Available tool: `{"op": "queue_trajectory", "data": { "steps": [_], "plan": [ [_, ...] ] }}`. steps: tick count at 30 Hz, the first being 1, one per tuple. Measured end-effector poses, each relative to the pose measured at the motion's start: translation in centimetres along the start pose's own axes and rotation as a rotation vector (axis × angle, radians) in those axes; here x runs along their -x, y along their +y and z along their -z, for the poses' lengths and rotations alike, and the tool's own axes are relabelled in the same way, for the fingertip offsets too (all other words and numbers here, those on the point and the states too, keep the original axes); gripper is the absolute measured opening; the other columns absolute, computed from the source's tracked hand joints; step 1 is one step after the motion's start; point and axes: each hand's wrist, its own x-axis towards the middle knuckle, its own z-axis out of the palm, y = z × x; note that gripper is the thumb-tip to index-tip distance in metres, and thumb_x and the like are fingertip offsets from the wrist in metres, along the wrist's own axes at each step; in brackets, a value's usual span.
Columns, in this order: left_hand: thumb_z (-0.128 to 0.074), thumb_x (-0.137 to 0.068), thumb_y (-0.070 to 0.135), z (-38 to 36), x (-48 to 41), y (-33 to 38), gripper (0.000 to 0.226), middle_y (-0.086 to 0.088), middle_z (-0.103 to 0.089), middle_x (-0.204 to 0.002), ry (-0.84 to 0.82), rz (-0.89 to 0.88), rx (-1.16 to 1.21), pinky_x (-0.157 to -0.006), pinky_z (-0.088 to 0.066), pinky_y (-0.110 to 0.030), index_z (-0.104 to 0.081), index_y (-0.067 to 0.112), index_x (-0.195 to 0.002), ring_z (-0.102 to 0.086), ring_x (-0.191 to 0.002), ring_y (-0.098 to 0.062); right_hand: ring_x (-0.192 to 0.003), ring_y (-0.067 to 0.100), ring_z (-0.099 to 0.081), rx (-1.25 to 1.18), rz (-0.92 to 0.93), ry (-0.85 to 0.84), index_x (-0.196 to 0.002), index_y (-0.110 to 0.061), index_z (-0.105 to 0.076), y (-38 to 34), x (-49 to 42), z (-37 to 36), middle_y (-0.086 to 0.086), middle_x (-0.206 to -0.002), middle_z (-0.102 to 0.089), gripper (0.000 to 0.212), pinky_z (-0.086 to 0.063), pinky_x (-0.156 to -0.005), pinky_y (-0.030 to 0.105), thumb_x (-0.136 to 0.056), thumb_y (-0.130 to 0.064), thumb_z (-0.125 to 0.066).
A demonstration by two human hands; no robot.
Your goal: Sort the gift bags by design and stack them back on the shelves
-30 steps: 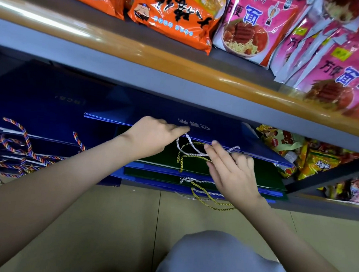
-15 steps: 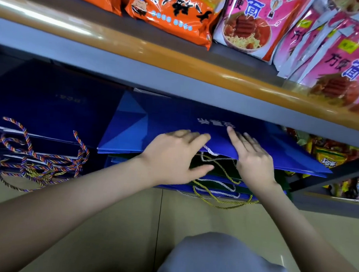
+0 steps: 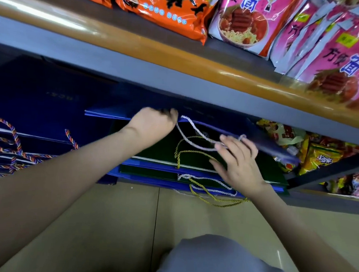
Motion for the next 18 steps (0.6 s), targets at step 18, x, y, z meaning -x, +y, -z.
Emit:
{"op": "queue_trajectory", "data": {
  "steps": [18],
  "plan": [
    [-0.041,-0.068,0.005,-0.2,0.4,3.5,0.029,-0.006,-0.063,-0.063,0.086,-0.143,0.103,-0.041,-0.039,-0.022,-0.067,0.005,-0.082,-0.06,-0.051,-0.019,-0.123,0.032,-0.051,0.089,-0.321,-0.312,-0.14,-0.006,-0.042,-2.2,-3.6,-0.5,0.017,-0.132,-0.053,0.081,-0.033,-0.106,0.047,-0.069,-0.022,-0.076]
  ]
}}
